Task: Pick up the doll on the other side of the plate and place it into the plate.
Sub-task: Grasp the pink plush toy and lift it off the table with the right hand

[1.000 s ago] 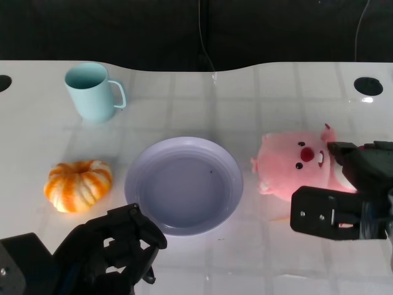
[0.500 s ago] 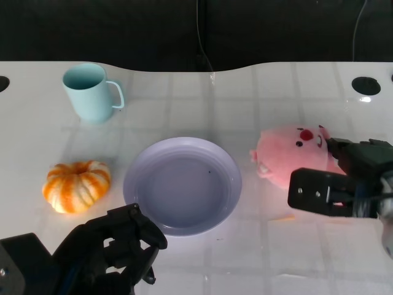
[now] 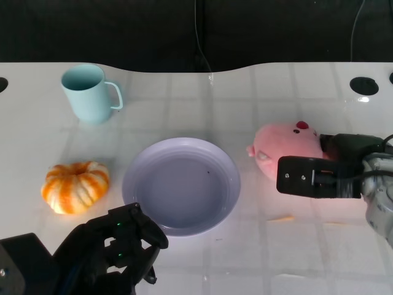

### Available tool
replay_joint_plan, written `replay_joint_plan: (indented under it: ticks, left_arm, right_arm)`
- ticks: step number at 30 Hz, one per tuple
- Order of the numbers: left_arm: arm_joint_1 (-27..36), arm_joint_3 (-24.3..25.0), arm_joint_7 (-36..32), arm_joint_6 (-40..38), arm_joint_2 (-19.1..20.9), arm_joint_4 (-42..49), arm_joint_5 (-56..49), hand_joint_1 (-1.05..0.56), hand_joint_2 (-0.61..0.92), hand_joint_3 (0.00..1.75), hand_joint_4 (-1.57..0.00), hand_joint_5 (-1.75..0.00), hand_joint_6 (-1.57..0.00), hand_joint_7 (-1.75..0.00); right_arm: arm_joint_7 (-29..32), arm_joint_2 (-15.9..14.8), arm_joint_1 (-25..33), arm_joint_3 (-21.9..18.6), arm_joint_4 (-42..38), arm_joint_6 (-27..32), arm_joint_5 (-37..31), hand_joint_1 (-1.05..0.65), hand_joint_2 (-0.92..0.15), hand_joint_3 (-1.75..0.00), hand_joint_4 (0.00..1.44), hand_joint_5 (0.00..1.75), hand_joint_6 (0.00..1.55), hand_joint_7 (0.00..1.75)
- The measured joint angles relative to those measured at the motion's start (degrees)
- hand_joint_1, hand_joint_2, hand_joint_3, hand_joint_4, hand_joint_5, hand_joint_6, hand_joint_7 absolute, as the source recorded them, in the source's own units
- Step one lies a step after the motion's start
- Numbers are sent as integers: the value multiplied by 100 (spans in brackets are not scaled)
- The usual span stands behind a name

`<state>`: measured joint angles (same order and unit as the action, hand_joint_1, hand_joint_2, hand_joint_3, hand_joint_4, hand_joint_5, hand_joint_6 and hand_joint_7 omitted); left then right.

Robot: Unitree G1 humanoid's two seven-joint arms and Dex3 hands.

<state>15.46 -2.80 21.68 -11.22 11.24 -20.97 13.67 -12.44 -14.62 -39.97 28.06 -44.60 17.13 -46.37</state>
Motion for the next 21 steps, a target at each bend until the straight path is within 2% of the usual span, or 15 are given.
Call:
replay_joint_plan:
  ticks: [2, 3, 4, 5, 7, 11, 12, 15, 18, 19, 21]
  left_arm:
    - [0, 0, 0, 0, -6, 0, 0, -38, 69, 88, -61, -175, -67, -139]
    - [1, 0, 0, 0, -7, 0, 0, -38, 69, 88, -61, -175, -67, -139]
    - [0, 0, 0, 0, -8, 0, 0, -38, 69, 88, -61, -175, -67, -139]
    - [1, 0, 0, 0, -8, -1, 0, -38, 70, 88, -61, -175, -66, -139]
    - [0, 0, 0, 0, -9, -3, 0, -37, 70, 89, -61, -175, -66, -139]
    - [0, 0, 0, 0, -9, -9, -1, -37, 69, 89, -61, -175, -66, -140]
    - [0, 0, 0, -1, -9, -9, -1, -37, 69, 89, -61, -175, -66, -140]
    - [0, 0, 0, -1, -9, -10, -1, -37, 69, 89, -61, -175, -66, -140]
    - [-1, 0, 0, -1, -12, -10, 0, -37, 69, 90, -60, -175, -66, -140]
    - [-1, 0, 0, -1, -12, -10, 1, -37, 69, 90, -60, -175, -65, -140]
    - [-4, 1, 0, -1, -13, -10, 8, -36, 69, 90, -60, -175, -65, -140]
  right_arm:
    - [327, 49, -66, -1, -241, -129, 29, -33, -92, -4, 76, 9, 94, 9]
    - [527, 64, -65, -7, -315, -206, 60, -32, -92, -4, 87, 15, 100, 9]
    - [700, 72, -61, -9, -375, -277, 97, -31, -92, -3, 90, 34, 108, 5]
    - [849, 73, -55, 2, -409, -330, 99, -31, -92, -5, 84, 58, 110, 3]
    - [1051, 73, -57, 60, -468, -389, 87, -31, -92, -21, 74, 85, 102, 1]
    - [1295, 62, -63, 176, -517, -418, 69, -33, -92, -38, 68, 93, 97, 0]
    - [1365, 52, -60, 207, -529, -424, 55, -34, -92, -38, 66, 93, 96, 0]
    - [1599, 27, -21, 198, -542, -432, 43, -36, -92, -30, 67, 107, 97, 1]
    - [1944, 89, 50, -29, -583, -425, 265, -32, -92, -27, 75, 86, 102, 2]
    - [2047, 106, 69, -85, -592, -420, 336, -31, -92, -24, 79, 91, 107, 4]
    - [2264, 129, 122, -210, -593, -428, 446, -29, -92, -22, 79, 117, 114, 6]
